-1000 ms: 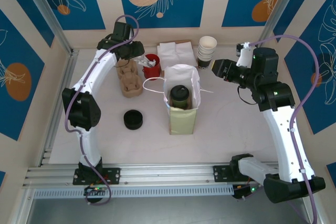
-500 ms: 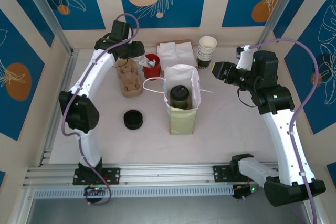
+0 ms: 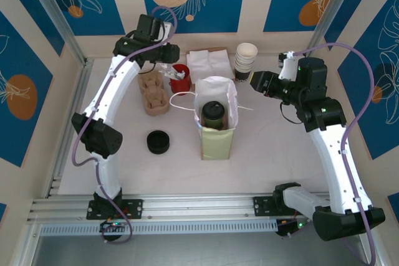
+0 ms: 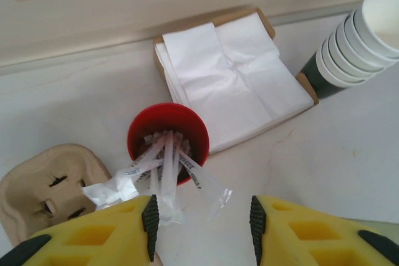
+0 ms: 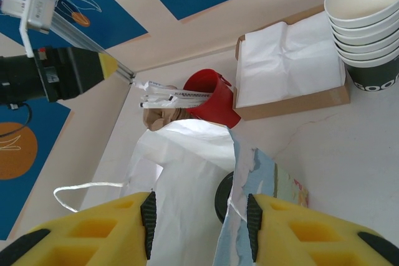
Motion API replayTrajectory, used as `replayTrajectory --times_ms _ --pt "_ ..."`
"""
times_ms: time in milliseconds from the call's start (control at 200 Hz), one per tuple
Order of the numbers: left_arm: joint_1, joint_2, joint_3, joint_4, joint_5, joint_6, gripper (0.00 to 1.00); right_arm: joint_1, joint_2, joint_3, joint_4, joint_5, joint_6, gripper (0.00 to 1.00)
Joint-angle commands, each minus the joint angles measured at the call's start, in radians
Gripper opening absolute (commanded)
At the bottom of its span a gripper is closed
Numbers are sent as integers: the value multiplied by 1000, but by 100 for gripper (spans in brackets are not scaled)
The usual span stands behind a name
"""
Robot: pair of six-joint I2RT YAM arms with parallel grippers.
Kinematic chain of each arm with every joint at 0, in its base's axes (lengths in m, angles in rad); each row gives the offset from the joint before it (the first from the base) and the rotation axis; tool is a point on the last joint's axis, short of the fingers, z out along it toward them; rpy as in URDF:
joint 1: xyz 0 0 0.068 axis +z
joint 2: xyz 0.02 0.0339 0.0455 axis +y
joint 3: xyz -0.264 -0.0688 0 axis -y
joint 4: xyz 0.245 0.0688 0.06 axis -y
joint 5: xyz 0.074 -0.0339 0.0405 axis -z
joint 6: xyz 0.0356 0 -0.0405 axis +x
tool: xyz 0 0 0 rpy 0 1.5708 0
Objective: Pack the takeout coffee
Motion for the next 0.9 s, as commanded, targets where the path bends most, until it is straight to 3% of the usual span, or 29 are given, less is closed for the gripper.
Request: replayTrajectory --times_ms 0,895 --pt "-26 32 22 -38 52 42 42 -5 1 8 12 -6 -1 45" --pt "-86 240 147 -69 4 153 31 -19 33 -6 17 5 -25 45"
